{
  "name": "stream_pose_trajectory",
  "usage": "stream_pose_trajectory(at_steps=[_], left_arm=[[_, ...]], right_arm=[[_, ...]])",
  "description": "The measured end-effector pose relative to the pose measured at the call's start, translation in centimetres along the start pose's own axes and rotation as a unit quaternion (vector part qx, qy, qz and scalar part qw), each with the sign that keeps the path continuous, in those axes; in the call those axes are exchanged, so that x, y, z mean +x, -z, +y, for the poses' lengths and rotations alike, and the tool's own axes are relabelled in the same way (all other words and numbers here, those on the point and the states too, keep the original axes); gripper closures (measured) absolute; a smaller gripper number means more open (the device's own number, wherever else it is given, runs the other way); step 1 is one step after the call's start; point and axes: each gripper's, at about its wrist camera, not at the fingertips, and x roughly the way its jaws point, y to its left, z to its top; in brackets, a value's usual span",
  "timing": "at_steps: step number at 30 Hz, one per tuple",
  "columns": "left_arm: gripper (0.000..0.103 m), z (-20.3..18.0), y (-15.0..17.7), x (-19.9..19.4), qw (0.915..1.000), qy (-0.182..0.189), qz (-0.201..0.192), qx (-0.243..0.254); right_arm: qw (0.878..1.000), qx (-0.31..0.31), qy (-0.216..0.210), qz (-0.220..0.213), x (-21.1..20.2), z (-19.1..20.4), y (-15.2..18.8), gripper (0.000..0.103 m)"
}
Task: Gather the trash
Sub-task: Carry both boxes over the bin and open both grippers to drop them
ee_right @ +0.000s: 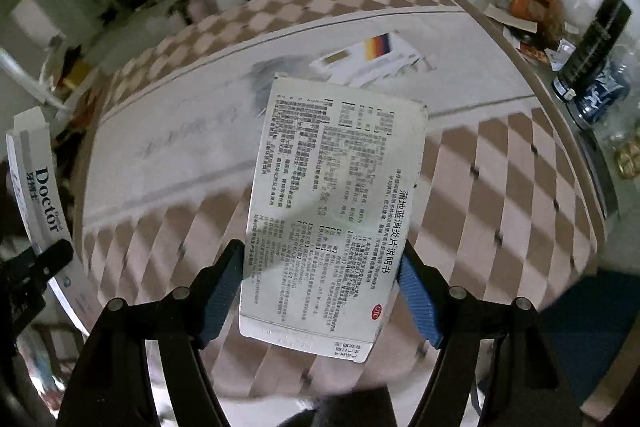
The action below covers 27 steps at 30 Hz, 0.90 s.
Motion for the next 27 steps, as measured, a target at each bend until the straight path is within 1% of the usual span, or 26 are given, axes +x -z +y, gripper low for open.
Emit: stream_pose_trajectory(at_steps=[2,3,6,8,10,13,15,16,19,21,23,24,27], left_arm=[[0.054,1.2,2.8,-1.1,0.9999,0.008,0.002,-0.007],[0.054,1.5,3.9,-1.3,0.9999,0.011,0.005,-0.009],[0.054,2.6,8.1,-1.6,0.9988,0.027,0.029,-0.027],[0.054,3.0,11.3,-1.0,0.9973,0.039,0.054,-0.031],[0.054,3.0,13.7,-0.1,0.9956,0.046,0.074,-0.035],[0.054,3.4,17.7,2.6,0.9892,0.063,0.121,-0.054],[0.054,3.9,20.4,5.4,0.9814,0.077,0.159,-0.076],[0.054,4.0,21.2,6.7,0.9777,0.084,0.174,-0.083],[0.054,4.7,23.8,12.6,0.9618,0.104,0.224,-0.118],[0.054,5.3,25.2,17.1,0.9474,0.125,0.252,-0.153],[0.054,5.7,26.4,22.7,0.9328,0.145,0.280,-0.174],[0.054,5.9,27.0,25.3,0.9274,0.147,0.291,-0.184],[0.053,6.0,28.1,31.8,0.9189,0.153,0.316,-0.180]], right_arm=[[1.000,-0.010,0.000,0.000,-1.7,1.1,3.4,0.027],[1.000,-0.016,0.000,-0.001,-2.6,1.9,5.7,0.027],[1.000,-0.023,-0.007,0.014,-3.7,2.8,10.7,0.027],[0.999,-0.027,-0.015,0.037,-3.9,3.2,14.6,0.027],[0.998,-0.031,-0.022,0.058,-3.8,3.5,18.2,0.027],[0.994,-0.041,-0.027,0.099,-2.3,3.4,23.4,0.027],[0.990,-0.051,-0.027,0.132,-0.6,3.2,26.4,0.027],[0.987,-0.053,-0.029,0.150,0.5,3.0,28.0,0.027],[0.979,-0.052,-0.029,0.194,4.6,2.2,32.0,0.027],[0.974,-0.044,-0.033,0.219,7.9,1.4,34.2,0.027],[0.971,-0.036,-0.035,0.236,12.0,0.5,36.2,0.027],[0.969,-0.037,-0.035,0.241,13.7,0.4,37.1,0.027],[0.964,-0.028,-0.040,0.260,20.3,-0.6,39.3,0.027]])
